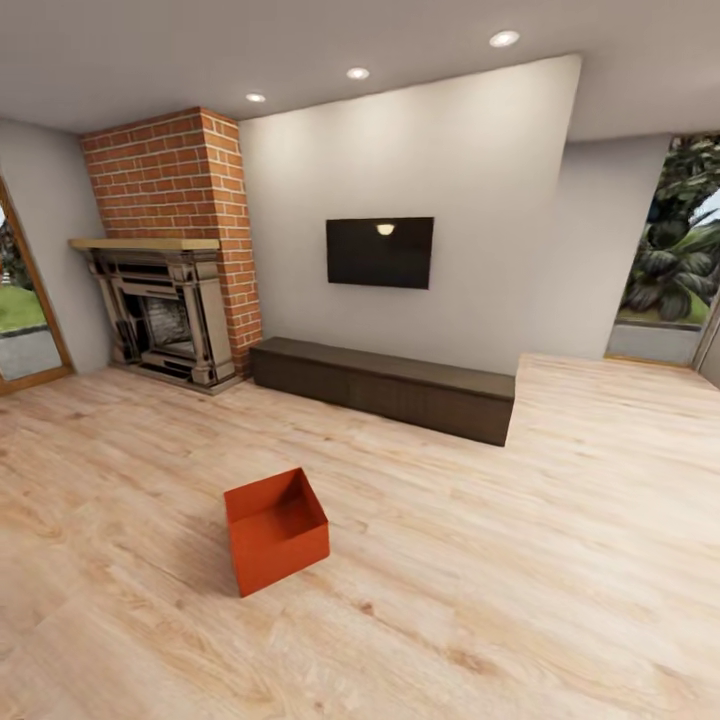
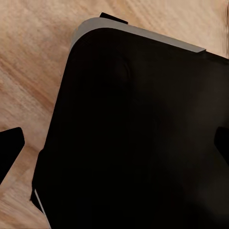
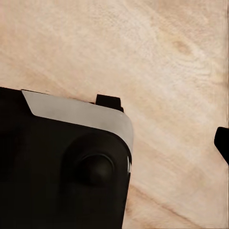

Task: Move the two storage containers from the living room to the garage. In the garage, place one container on the floor and stack the other container on top of it (either order is fine).

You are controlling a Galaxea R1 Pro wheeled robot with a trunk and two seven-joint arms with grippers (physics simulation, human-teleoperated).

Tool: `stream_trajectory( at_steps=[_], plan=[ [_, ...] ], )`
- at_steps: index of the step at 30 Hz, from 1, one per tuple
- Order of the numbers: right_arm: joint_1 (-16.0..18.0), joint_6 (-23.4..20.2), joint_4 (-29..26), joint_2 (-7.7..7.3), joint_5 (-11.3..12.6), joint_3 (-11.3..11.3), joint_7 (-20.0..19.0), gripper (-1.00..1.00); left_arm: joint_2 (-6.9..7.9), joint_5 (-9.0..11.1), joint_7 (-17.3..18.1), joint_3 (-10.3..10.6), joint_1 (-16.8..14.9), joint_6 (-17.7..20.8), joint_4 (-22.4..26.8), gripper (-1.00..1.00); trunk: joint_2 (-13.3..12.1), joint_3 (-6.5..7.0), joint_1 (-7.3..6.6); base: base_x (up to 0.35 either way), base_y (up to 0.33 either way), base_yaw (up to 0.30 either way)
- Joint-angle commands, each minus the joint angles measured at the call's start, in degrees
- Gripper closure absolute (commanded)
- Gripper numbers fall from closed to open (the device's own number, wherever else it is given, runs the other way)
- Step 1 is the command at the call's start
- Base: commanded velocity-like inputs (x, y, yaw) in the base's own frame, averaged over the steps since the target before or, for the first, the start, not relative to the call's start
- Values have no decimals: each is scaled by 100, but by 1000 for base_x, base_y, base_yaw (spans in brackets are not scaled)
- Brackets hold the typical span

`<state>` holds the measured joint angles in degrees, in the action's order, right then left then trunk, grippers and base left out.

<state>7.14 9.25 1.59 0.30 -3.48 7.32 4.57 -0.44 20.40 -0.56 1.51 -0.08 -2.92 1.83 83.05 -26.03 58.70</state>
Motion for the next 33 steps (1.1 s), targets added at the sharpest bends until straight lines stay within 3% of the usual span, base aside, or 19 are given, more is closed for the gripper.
stream_trajectory(
  at_steps=[1,9,33],
  plan=[
    [7,23,17,1,-37,31,35,-100,-1,34,-6,17,-1,-15,1,-100,3,-5,3,276,-168,250],
    [7,23,17,-3,-39,32,35,-100,0,42,-6,16,-1,-24,1,-100,3,-5,3,198,-126,266],
    [7,18,17,-12,-28,32,35,-100,-5,43,2,25,-1,-24,1,-100,3,-5,3,3,-2,247]
  ],
)
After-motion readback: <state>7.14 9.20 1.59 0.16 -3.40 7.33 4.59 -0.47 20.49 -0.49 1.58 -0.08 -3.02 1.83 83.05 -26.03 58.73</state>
